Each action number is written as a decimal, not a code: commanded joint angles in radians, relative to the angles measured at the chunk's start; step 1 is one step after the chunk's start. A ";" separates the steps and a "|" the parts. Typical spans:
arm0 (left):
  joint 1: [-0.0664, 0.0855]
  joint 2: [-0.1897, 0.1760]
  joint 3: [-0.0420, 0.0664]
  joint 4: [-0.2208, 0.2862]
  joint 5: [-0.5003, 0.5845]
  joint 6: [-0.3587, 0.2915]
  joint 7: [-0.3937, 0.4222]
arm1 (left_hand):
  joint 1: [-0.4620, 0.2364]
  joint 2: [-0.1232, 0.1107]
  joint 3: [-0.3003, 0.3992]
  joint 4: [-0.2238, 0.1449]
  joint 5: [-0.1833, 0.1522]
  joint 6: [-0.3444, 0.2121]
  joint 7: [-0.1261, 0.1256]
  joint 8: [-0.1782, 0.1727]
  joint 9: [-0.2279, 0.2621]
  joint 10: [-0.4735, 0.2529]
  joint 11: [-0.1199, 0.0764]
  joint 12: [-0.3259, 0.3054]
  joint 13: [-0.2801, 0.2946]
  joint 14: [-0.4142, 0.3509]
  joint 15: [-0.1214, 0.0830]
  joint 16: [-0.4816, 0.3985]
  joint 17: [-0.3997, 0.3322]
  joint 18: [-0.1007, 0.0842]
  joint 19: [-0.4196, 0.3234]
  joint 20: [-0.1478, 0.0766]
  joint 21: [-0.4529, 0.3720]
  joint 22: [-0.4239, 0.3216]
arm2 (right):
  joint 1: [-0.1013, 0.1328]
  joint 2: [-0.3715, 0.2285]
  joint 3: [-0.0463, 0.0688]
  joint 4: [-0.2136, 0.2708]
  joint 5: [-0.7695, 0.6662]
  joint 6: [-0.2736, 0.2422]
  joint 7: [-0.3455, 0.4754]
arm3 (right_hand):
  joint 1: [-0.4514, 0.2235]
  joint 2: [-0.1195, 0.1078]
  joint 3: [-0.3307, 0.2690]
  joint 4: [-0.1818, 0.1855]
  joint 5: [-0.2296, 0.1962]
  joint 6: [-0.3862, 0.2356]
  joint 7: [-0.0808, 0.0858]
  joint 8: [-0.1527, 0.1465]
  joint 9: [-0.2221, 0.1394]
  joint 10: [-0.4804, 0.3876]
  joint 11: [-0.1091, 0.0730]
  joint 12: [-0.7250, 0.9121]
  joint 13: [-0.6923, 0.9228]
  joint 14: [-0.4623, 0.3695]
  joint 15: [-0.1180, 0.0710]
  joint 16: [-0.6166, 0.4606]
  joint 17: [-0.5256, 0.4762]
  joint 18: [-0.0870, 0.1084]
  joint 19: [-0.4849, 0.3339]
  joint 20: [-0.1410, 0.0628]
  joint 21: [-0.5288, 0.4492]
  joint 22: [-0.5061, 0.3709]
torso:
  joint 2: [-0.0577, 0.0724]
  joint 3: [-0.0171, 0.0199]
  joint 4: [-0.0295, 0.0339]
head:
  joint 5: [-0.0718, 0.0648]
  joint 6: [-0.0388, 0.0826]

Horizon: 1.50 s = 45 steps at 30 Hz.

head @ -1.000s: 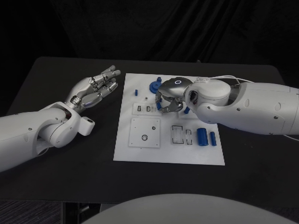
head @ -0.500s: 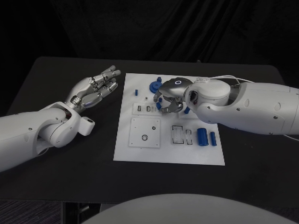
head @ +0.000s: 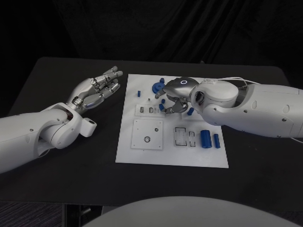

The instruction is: Assemble the parts on the task board

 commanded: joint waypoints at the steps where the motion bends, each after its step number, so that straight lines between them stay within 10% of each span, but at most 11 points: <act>1: 0.000 -0.002 0.001 0.002 -0.004 0.005 0.084 | 0.007 -0.001 0.007 0.000 -0.003 -0.001 0.003 0.004 0.001 -0.001 0.004 0.003 0.001 0.000 0.007 -0.004 -0.001 0.010 -0.001 0.005 0.000 0.000 | -0.001 -0.013 0.001 0.016 -0.007 -0.132 0.031 | 0.001 -0.011 -0.003 0.008 0.007 -0.005 0.000 -0.005 -0.003 0.106 0.002 0.003 0.263 0.104 0.005 0.003 0.263 0.016 -0.003 0.005 -0.003 0.191 | 0.000 0.0001 -0.0003 | 0.005 0.000; 13: 0.001 -0.011 0.001 0.020 -0.004 -0.075 0.052 | -0.033 -0.047 -0.011 0.011 -0.140 0.013 0.031 0.005 0.003 0.118 0.044 0.021 0.021 0.166 0.078 0.091 0.037 0.013 0.174 0.085 0.117 0.062 | 0.053 -0.185 0.002 0.142 0.078 -0.348 0.112 | -0.004 -0.007 -0.023 0.072 0.007 0.065 0.003 0.014 -0.004 0.106 0.003 0.003 0.263 0.104 0.006 0.003 0.263 0.008 0.013 0.005 0.029 0.200 | -0.001 0.0021 -0.0020 | 0.019 0.042; 14: 0.002 -0.011 0.001 0.019 -0.008 -0.080 0.038 | -0.061 -0.049 -0.028 0.011 -0.203 0.002 0.024 0.004 0.002 0.249 0.075 0.049 0.047 0.271 0.105 0.161 0.056 0.010 0.310 0.097 0.203 0.103 | 0.057 -0.201 0.002 0.149 0.098 -0.358 0.119 | -0.029 0.006 -0.062 0.043 -0.377 0.069 0.003 0.010 -0.010 0.106 0.003 0.003 0.263 0.104 0.006 0.003 0.263 0.006 0.018 -0.001 0.041 0.204 | -0.002 0.0020 -0.0017 | 0.021 0.049; 19: 0.022 0.006 0.001 -0.014 -0.101 -0.081 -0.037 | -0.177 -0.041 -0.111 0.017 -0.326 -0.023 0.027 0.005 0.002 0.579 0.200 0.202 0.153 0.552 0.179 0.389 0.103 -0.032 0.572 0.122 0.351 0.161 | 0.068 -0.243 0.001 0.143 0.151 -0.390 0.140 | -0.005 0.033 -0.042 0.064 -0.370 0.091 0.012 0.018 -0.015 0.106 0.011 0.003 0.263 0.104 0.012 0.003 0.263 0.002 0.027 0.008 0.059 0.209 | -0.012 0.0034 -0.0056 | 0.032 0.077; 30: 0.080 0.090 0.001 -0.132 -0.255 0.018 -0.147 | -0.428 0.006 -0.259 0.018 -0.453 0.257 0.090 0.064 0.037 0.604 0.165 0.588 0.356 0.635 0.130 0.754 0.251 -0.015 0.756 0.084 0.495 0.238 | 0.068 -0.285 -0.001 0.084 0.207 -0.391 0.168 | 0.007 0.067 -0.035 0.065 -0.335 0.129 0.017 0.031 -0.018 0.106 0.015 0.003 0.263 0.104 0.015 0.003 0.263 -0.002 0.036 0.013 0.079 0.214 | -0.075 0.0172 -0.0196 | 0.061 0.088; 34: 0.086 0.142 0.001 -0.208 -0.268 0.032 -0.092 | -0.471 -0.031 -0.291 0.015 -0.201 0.330 0.086 0.083 0.049 0.628 0.137 0.722 0.445 0.678 0.099 0.893 0.333 -0.011 0.795 0.067 0.583 0.300 | 0.064 -0.279 -0.001 0.061 0.216 -0.393 0.173 | 0.009 0.072 -0.034 0.064 -0.333 0.137 0.017 0.034 -0.019 0.106 0.016 0.003 0.263 0.104 0.016 0.003 0.263 -0.002 0.036 0.013 0.080 0.214 | -0.105 0.0277 -0.0251 | 0.049 0.101; 36: 0.087 0.163 0.001 -0.236 -0.288 0.025 -0.037 | -0.466 0.005 -0.276 0.007 -0.310 0.343 0.082 0.087 0.051 0.634 0.125 0.771 0.485 0.696 0.088 0.954 0.373 -0.010 0.804 0.058 0.626 0.331 | 0.059 -0.279 -0.001 0.055 0.219 -0.396 0.177 | 0.010 0.074 -0.034 0.064 -0.332 0.139 0.017 0.035 -0.019 0.106 0.016 0.003 0.263 0.104 0.016 0.003 0.263 -0.002 0.036 0.013 0.080 0.214 | -0.112 0.0308 -0.0264 | 0.049 0.100; 37: 0.087 0.172 0.001 -0.248 -0.312 0.014 -0.011 | -0.420 0.046 -0.236 0.010 -0.539 0.364 0.081 0.095 0.055 0.661 0.103 0.815 0.516 0.726 0.081 1.006 0.405 0.005 0.820 0.037 0.673 0.365 | 0.057 -0.278 -0.001 0.053 0.220 -0.396 0.178 | 0.010 0.075 -0.034 0.064 -0.331 0.141 0.017 0.035 -0.019 0.106 0.016 0.003 0.263 0.104 0.016 0.003 0.263 -0.002 0.037 0.014 0.081 0.215 | -0.112 0.0309 -0.0264 | 0.049 0.101; 39: 0.087 0.184 0.001 -0.258 -0.384 -0.020 0.014 | -0.418 0.033 -0.251 0.013 -0.553 0.445 0.075 0.145 0.072 0.713 0.077 0.874 0.565 0.774 0.046 1.065 0.450 0.007 0.845 0.029 0.747 0.420 | 0.054 -0.275 -0.001 0.046 0.222 -0.395 0.180 | 0.011 0.077 -0.033 0.063 -0.330 0.144 0.017 0.036 -0.019 0.106 0.016 0.003 0.263 0.104 0.016 0.003 0.263 -0.003 0.037 0.014 0.082 0.215 | -0.121 0.0338 -0.0272 | 0.046 0.105; 42: 0.087 0.197 0.001 -0.255 -0.449 -0.068 -0.015 | -0.313 0.033 -0.216 -0.026 -0.354 0.470 0.064 0.153 0.073 0.746 0.050 0.895 0.598 0.814 0.017 1.088 0.480 0.006 0.850 0.007 0.815 0.479 | 0.050 -0.273 -0.001 0.040 0.223 -0.392 0.181 | 0.013 0.077 -0.033 0.062 -0.329 0.145 0.017 0.037 -0.019 0.106 0.015 0.003 0.263 0.104 0.016 0.003 0.263 -0.003 0.038 0.014 0.083 0.215 | -0.134 0.0399 -0.0276 | 0.042 0.096; 45: 0.087 0.212 0.001 -0.245 -0.486 -0.100 -0.084 | -0.212 0.031 -0.197 -0.009 -0.337 0.508 0.066 0.165 0.075 0.814 0.031 0.939 0.640 0.916 -0.004 1.165 0.566 0.010 0.877 -0.011 0.889 0.538 | 0.046 -0.273 -0.001 0.036 0.224 -0.387 0.178 | 0.014 0.078 -0.033 0.061 -0.328 0.147 0.017 0.037 -0.020 0.106 0.015 0.003 0.263 0.104 0.016 0.003 0.263 -0.003 0.039 0.014 0.085 0.216 | -0.152 0.0493 -0.0363 | 0.052 0.083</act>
